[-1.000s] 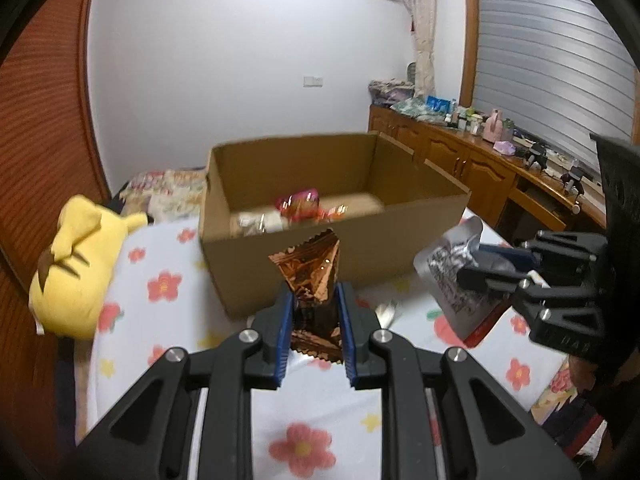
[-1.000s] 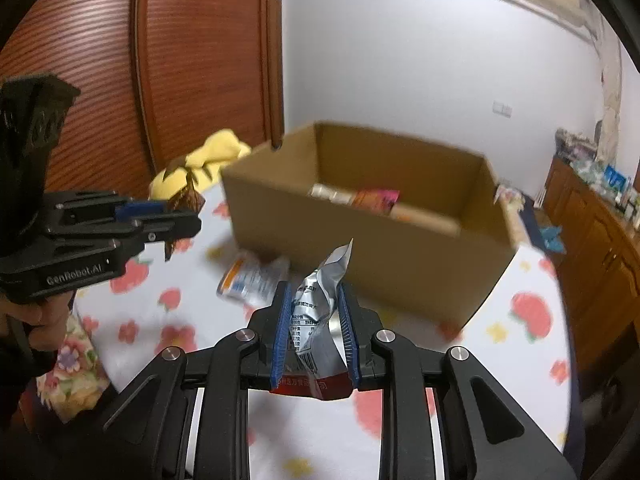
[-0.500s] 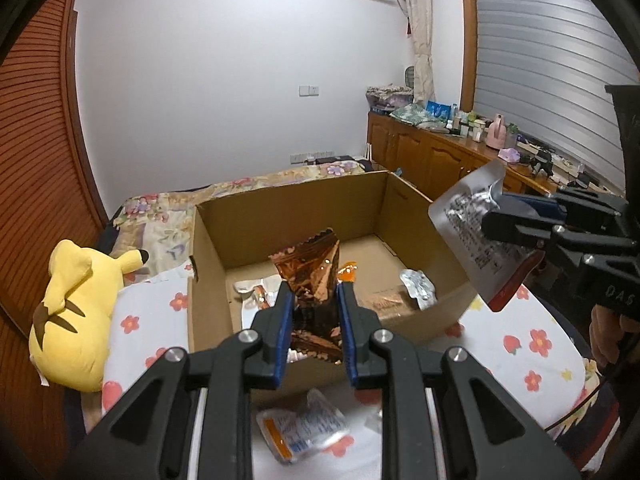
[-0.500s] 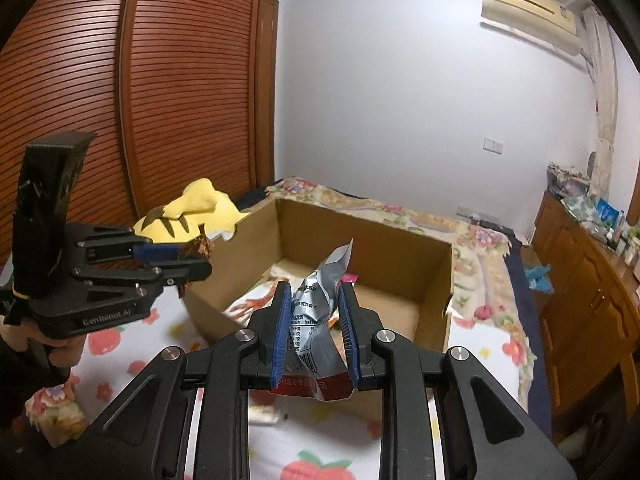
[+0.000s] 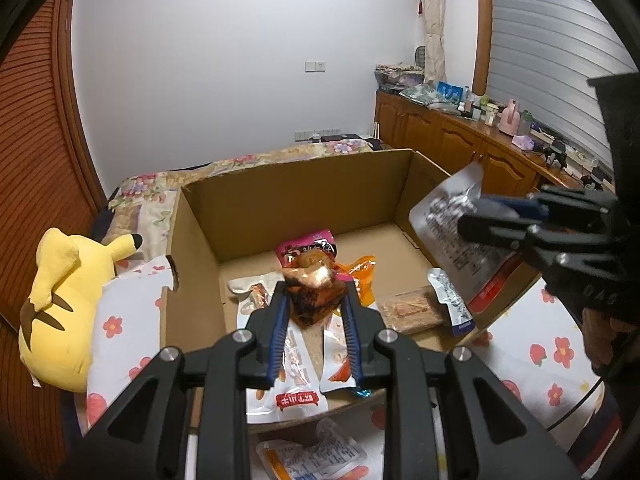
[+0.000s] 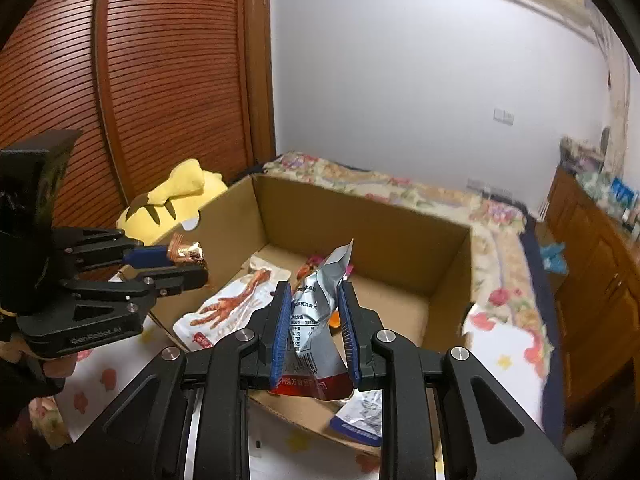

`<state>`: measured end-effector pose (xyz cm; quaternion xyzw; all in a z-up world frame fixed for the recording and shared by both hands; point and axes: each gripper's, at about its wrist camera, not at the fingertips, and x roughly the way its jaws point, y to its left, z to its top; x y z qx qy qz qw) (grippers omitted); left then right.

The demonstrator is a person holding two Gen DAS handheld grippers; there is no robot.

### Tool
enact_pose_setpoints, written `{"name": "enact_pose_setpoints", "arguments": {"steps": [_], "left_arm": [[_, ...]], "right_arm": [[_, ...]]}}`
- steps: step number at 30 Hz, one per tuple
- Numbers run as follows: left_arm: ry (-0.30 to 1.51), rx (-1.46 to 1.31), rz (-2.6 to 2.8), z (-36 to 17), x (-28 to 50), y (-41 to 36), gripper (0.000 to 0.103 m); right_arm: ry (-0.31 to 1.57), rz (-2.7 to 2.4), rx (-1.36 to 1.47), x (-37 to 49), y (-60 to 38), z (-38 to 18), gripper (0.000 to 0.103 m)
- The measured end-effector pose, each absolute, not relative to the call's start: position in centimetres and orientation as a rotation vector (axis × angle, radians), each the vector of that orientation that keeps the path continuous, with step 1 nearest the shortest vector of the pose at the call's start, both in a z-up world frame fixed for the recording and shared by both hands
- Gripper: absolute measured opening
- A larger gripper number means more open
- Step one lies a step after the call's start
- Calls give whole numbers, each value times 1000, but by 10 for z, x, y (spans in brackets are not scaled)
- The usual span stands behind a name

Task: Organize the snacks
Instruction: 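Carry both items over the box and open both tools to drop them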

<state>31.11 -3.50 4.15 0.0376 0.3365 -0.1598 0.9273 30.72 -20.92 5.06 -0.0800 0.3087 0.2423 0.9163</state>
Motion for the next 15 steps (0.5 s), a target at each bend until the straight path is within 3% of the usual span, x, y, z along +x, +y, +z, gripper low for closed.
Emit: {"name": "enact_pose_setpoints", "arguments": {"steps": [15], "left_arm": [[675, 88, -331, 43, 312, -35, 29]], "right_arm": [[710, 486, -167, 333, -195, 24, 23]]}}
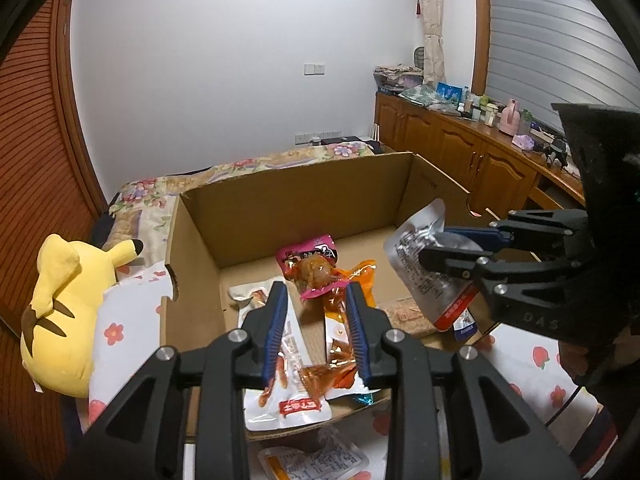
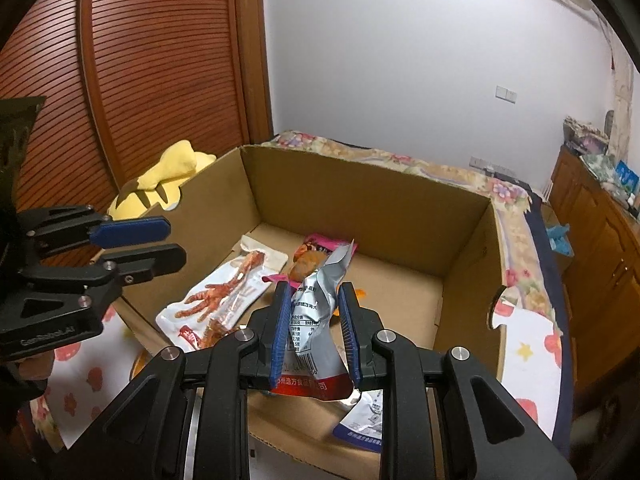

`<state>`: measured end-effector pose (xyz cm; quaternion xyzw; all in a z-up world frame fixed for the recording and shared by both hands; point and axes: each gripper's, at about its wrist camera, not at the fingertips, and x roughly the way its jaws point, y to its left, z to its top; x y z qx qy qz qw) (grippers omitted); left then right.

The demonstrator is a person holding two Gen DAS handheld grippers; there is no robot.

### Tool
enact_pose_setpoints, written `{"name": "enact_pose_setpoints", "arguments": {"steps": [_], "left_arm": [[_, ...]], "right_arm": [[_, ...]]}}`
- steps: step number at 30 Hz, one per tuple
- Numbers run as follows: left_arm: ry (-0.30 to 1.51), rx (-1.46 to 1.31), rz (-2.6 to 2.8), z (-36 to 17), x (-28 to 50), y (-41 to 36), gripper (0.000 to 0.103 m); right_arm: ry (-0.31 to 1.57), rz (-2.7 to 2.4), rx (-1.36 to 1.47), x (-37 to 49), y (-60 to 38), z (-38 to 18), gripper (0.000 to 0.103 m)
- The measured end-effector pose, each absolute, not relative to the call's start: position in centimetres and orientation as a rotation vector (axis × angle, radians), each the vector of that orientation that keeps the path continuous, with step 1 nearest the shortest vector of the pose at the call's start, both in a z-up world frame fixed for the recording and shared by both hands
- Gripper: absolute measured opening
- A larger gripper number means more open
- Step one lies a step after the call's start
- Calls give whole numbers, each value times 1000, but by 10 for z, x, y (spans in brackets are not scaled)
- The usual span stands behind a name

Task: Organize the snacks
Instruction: 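Carry both items over the box and open both tools to drop them, then move both open tools back toward the remaining snacks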

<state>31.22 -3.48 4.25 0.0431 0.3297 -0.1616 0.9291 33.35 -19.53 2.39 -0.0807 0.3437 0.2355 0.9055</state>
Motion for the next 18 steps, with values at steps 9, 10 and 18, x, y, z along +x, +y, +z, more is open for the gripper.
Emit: {"name": "enact_pose_setpoints", "arguments": {"steps": [9, 10, 18], "left_arm": [[660, 88, -342, 47, 303, -35, 29], [658, 88, -341, 47, 302, -35, 29], [632, 84, -346, 55, 276, -37, 29]], "right_arm": [[726, 479, -152, 333, -198, 18, 25], [724, 477, -151, 333, -198, 19, 25], [688, 464, -131, 311, -206, 30, 38]]}}
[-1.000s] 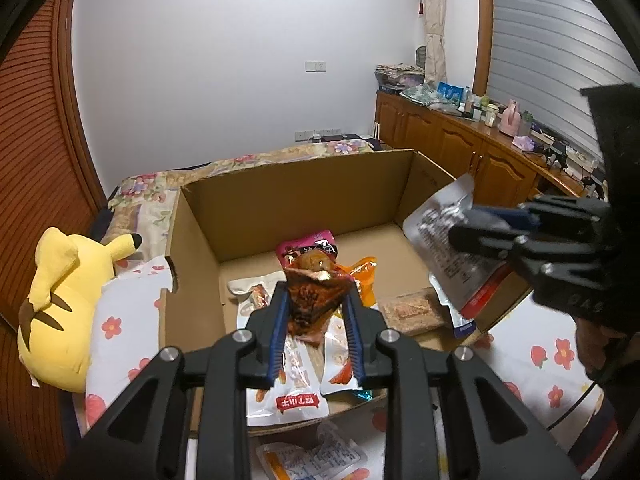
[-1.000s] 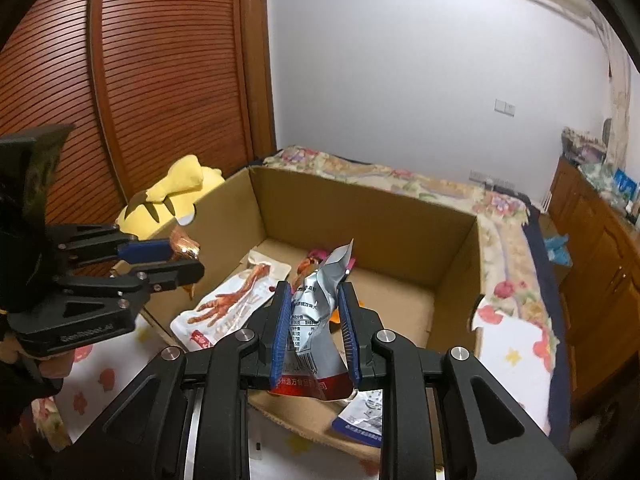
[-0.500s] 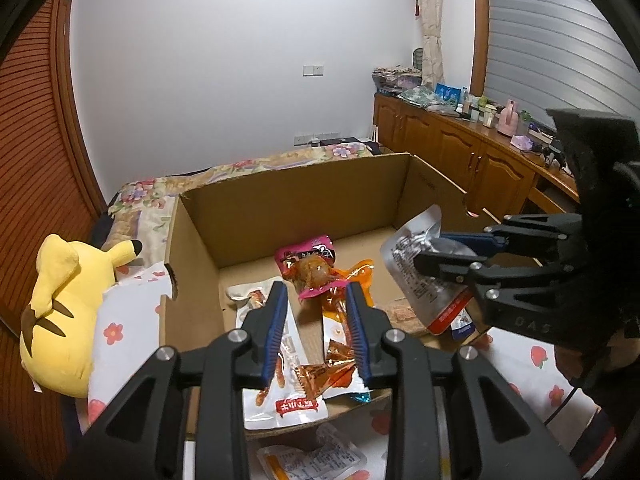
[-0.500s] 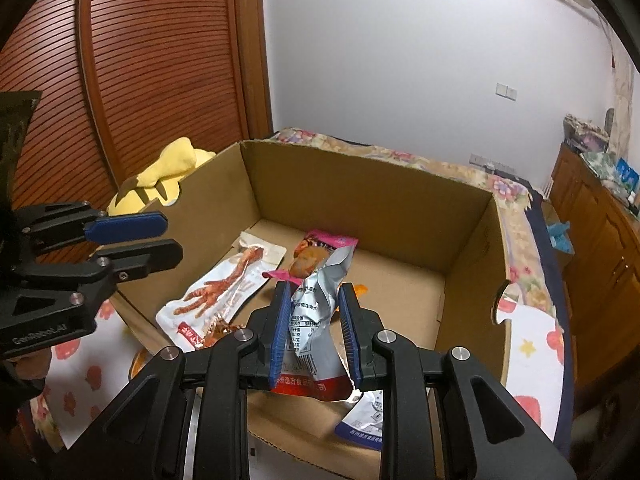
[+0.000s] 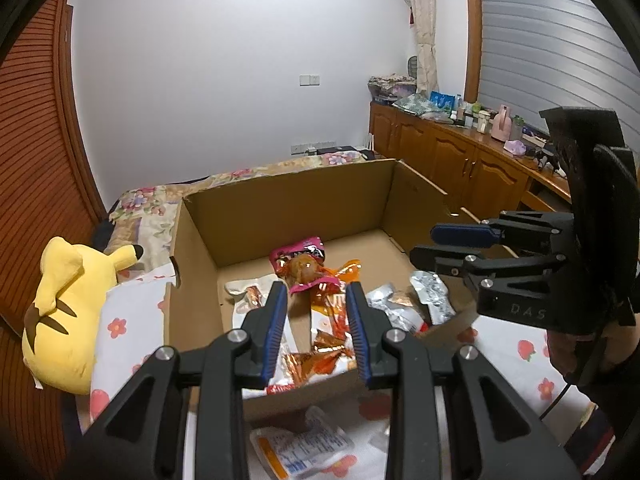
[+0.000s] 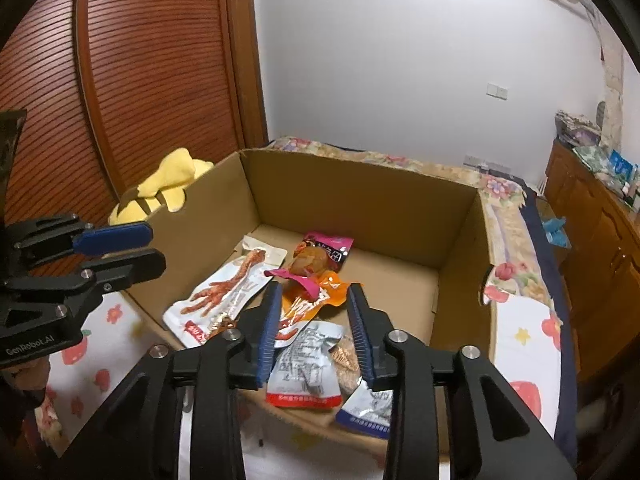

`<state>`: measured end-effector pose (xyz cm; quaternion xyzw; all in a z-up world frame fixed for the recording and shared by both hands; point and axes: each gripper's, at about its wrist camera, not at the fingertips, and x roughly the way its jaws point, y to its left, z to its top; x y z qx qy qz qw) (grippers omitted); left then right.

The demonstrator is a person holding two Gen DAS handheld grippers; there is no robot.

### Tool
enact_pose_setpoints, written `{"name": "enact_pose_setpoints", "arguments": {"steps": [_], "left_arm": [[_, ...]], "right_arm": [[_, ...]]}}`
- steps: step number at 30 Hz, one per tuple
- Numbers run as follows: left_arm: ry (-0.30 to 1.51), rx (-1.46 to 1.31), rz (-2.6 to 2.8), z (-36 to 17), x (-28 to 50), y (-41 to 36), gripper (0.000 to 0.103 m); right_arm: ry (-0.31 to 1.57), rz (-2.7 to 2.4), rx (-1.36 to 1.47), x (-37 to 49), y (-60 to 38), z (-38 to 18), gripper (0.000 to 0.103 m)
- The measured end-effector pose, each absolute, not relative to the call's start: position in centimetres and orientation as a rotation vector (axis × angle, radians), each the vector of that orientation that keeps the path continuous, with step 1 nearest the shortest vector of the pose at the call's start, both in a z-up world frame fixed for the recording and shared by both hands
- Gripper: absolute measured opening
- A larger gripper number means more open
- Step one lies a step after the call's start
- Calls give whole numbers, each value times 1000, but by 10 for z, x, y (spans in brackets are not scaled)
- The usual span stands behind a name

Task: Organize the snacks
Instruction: 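Move both open tools back toward the remaining snacks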

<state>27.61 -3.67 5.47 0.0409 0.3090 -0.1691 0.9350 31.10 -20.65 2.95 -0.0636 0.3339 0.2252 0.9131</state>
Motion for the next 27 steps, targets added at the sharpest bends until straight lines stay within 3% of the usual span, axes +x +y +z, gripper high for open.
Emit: {"name": "enact_pose_setpoints", "arguments": {"steps": [8, 15, 27], "left_arm": [[597, 95, -349, 65, 230, -37, 31], [573, 101, -339, 69, 189, -30, 37], [584, 86, -301, 55, 153, -10, 39]], "right_arm": [[657, 430, -123, 270, -215, 48, 47], [630, 427, -132, 226, -212, 56, 60], [682, 436, -177, 191, -196, 29, 64]]}}
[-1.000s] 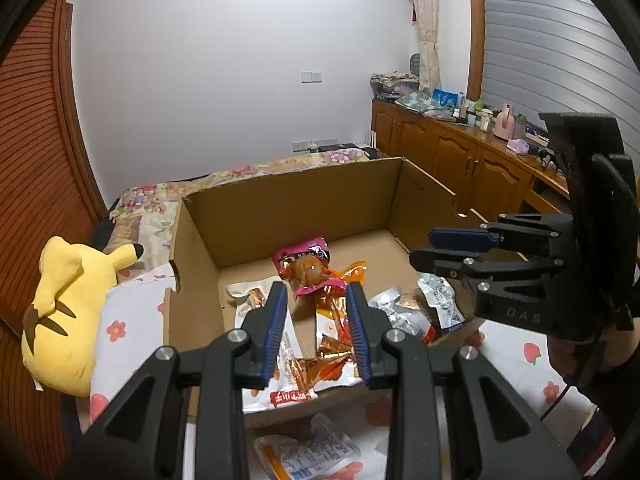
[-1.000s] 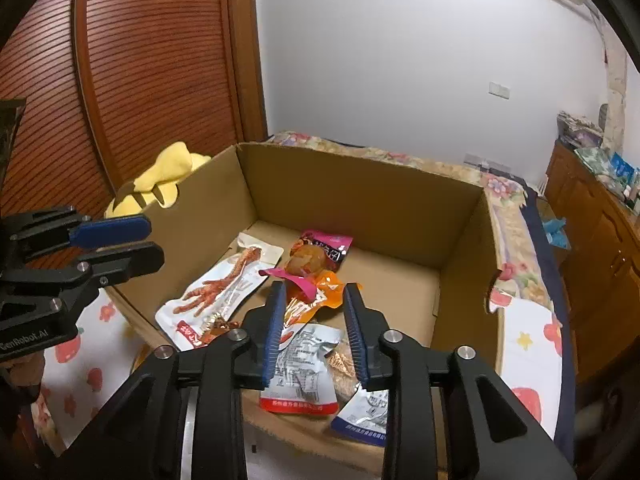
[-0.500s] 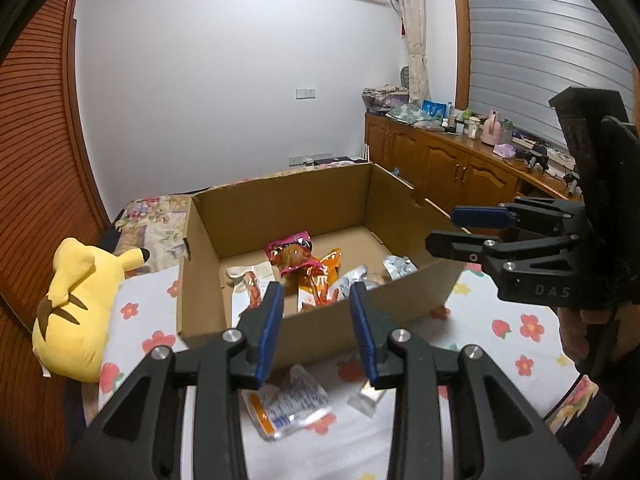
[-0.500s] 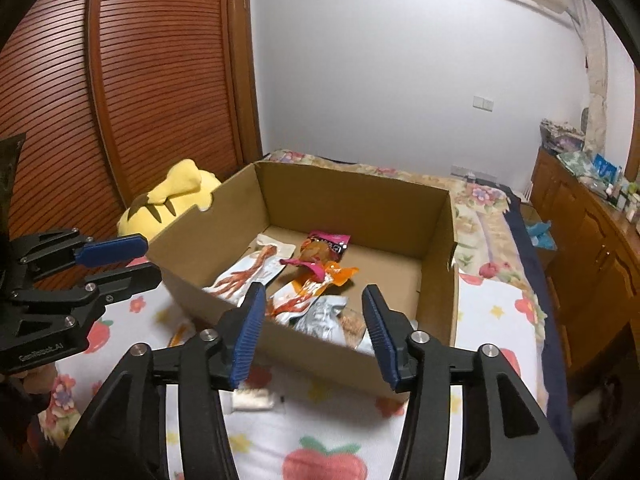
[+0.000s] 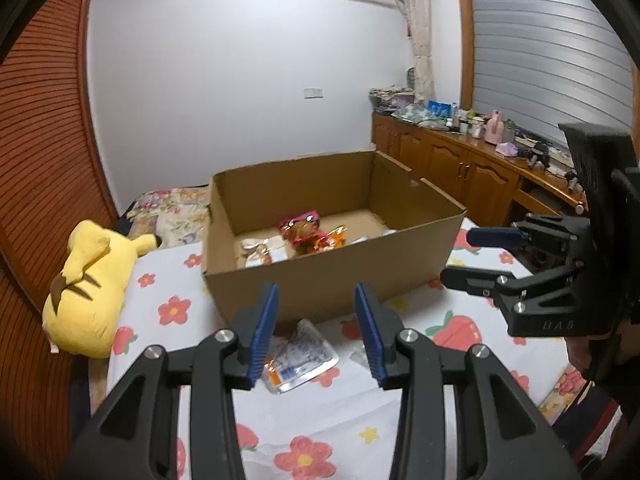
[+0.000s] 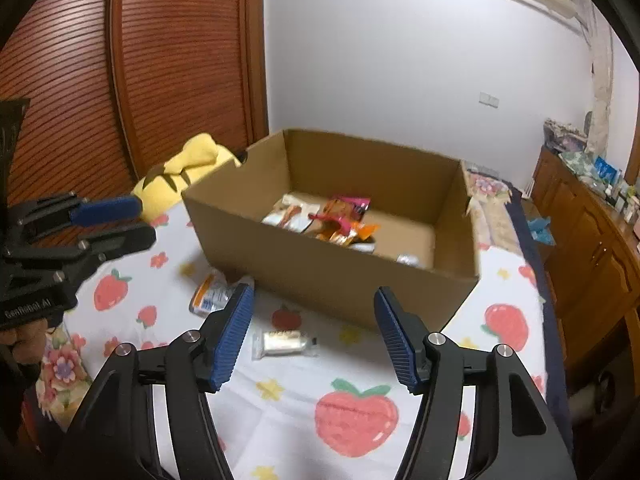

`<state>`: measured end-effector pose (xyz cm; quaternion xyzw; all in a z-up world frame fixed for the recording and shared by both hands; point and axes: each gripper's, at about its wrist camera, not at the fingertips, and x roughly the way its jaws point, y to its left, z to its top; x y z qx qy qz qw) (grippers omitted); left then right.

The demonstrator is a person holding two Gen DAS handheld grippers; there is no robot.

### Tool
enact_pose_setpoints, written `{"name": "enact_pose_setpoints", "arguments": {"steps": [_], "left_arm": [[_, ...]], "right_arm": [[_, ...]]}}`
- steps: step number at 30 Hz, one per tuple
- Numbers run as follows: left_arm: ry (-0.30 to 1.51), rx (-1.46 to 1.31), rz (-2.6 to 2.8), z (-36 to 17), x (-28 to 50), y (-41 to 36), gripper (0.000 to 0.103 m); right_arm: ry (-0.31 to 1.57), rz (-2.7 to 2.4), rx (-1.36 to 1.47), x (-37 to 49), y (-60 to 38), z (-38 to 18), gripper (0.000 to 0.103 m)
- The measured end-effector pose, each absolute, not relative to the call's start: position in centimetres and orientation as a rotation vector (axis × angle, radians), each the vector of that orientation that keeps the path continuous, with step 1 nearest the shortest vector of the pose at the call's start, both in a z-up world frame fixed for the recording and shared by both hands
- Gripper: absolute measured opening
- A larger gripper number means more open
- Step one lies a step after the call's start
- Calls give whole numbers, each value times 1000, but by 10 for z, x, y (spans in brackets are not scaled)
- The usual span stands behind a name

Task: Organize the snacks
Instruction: 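Move both open tools back toward the remaining snacks, then lower the right tool onto the white wrapped bar and close on it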

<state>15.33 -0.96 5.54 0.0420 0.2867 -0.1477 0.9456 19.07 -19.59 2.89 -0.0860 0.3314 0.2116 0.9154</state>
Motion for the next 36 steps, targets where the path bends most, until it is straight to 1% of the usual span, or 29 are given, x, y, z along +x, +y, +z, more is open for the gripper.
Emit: {"name": "enact_pose_setpoints", "arguments": {"steps": [4, 15, 24, 36], "left_arm": [[594, 69, -296, 48, 147, -1, 39], [630, 51, -277, 27, 146, 17, 39], [647, 45, -277, 17, 147, 19, 39], [663, 25, -272, 7, 150, 25, 39]], "right_arm": [[735, 439, -220, 198, -183, 5, 64], [872, 423, -200, 232, -164, -52, 64], [914, 389, -157, 251, -155, -71, 63], [942, 392, -264, 231, -161, -84, 62]]}}
